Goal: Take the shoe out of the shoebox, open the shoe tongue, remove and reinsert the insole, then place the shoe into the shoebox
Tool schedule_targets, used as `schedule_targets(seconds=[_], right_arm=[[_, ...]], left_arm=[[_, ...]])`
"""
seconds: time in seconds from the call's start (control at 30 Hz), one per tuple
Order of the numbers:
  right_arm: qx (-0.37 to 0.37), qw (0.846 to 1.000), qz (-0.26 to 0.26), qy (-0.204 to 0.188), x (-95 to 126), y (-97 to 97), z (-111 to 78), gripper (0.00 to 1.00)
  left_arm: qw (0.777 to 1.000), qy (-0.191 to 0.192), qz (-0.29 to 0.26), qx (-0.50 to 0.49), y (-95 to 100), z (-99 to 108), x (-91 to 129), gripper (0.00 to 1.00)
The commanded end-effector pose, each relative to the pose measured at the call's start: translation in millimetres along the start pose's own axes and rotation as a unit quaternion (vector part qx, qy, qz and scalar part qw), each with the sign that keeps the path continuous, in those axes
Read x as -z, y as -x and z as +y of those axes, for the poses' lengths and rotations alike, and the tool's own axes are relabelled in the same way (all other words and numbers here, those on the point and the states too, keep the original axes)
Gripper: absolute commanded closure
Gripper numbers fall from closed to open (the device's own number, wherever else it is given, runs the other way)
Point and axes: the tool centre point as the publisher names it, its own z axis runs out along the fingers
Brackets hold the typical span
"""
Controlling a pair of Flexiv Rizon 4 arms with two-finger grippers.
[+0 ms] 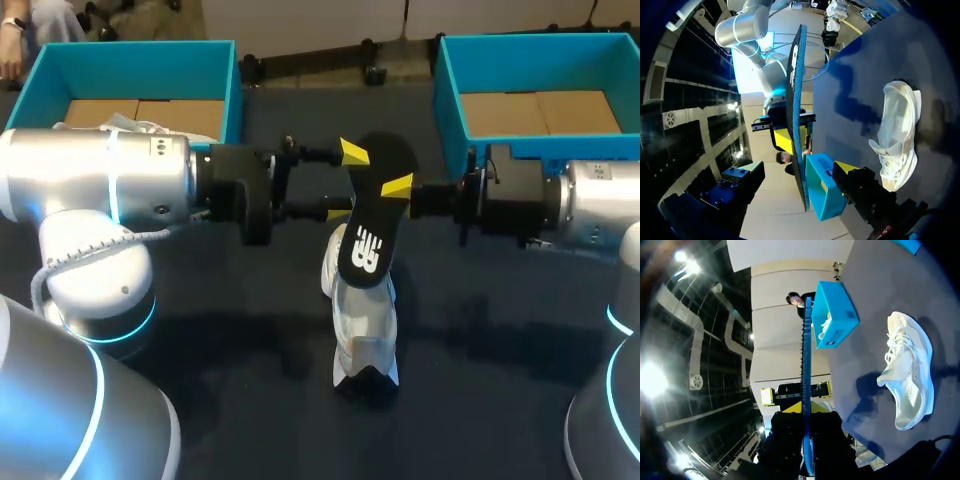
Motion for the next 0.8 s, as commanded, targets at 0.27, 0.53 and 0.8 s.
schedule_targets(seconds=[0.27,0.53,0.8], right_arm=[[0.006,1.0,-0.004,-0.002,-6,1.7,-1.4,1.0],[0.007,1.0,-0.004,-0.001,-5,0.9,-4.1,1.0],[0.008,1.0,-0.003,-0.005,-4,-0.3,-4.9,1.0]], left_arm=[[1.0,-0.001,-0.01,0.011,7.2,2,-22,0.34],[1.0,0.001,-0.009,0.019,0.6,6,-24,0.56],[1.0,0.004,-0.01,0.023,-3.7,9,-26,0.63]])
